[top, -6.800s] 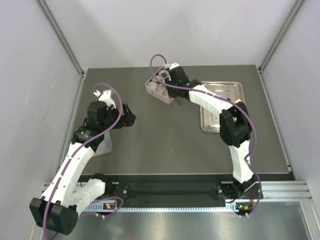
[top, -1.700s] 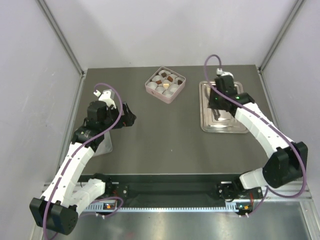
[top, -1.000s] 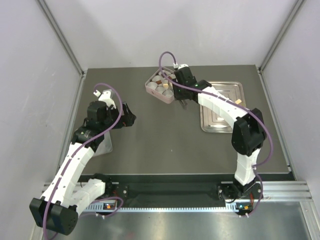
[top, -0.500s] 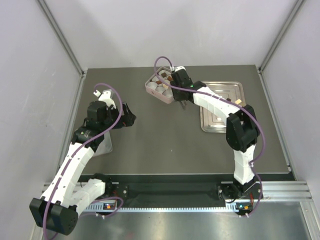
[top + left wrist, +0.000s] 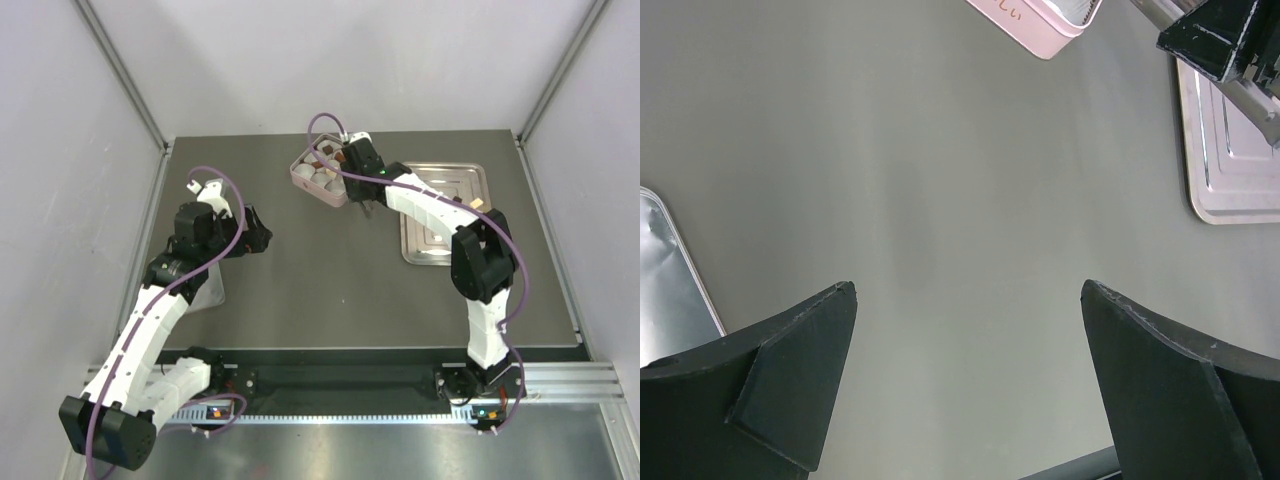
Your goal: Pack the chocolate
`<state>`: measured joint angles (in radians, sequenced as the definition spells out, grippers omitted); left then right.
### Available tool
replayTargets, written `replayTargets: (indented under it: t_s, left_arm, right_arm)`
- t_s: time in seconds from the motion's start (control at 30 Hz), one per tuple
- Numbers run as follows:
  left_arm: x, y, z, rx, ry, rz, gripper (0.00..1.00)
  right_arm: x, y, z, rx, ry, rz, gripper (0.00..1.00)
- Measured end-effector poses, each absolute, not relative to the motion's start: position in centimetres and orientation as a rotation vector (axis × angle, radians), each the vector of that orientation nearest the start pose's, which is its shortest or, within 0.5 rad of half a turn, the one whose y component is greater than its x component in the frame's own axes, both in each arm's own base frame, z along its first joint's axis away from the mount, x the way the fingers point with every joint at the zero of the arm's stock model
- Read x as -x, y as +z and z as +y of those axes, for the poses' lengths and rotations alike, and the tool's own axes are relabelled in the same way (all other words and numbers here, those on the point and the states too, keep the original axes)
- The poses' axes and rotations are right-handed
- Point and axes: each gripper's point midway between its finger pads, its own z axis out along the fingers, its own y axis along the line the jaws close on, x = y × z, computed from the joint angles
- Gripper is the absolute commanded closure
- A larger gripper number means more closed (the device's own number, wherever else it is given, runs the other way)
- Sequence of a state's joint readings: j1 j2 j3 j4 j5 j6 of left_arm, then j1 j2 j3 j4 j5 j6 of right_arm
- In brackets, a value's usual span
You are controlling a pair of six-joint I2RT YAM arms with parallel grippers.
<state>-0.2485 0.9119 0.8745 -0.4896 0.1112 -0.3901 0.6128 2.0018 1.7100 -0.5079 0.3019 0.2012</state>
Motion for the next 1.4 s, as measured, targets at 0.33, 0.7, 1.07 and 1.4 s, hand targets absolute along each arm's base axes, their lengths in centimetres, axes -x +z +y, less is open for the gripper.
replayTargets:
  t_s: [0.33, 0.7, 1.07, 1.4]
  left_arm:
    - [-28.1, 21.6, -10.8, 0.083, -0.498, 2.132, 0.01]
    - [-28.1, 21.6, -10.8, 0.083, -0.498, 2.133, 0.01]
    - [-28.1, 21.6, -10.8, 0.083, -0.497, 2.132, 0.01]
    - [-28.1, 21.6, -10.8, 0.083, -0.497, 2.132, 0.01]
  right_arm:
    - [-45.4, 13.7, 26.3, 0.329, 0.038, 2.3, 0.58]
    - [-45.5, 13.8, 26.0, 0.331, 0.017, 2.295, 0.57]
    - [-42.5, 22.9, 23.6, 0.258, 0.103, 2.182, 0.56]
    - [-36.8, 23.9, 12.0, 0.037, 0.043, 2.208, 0.55]
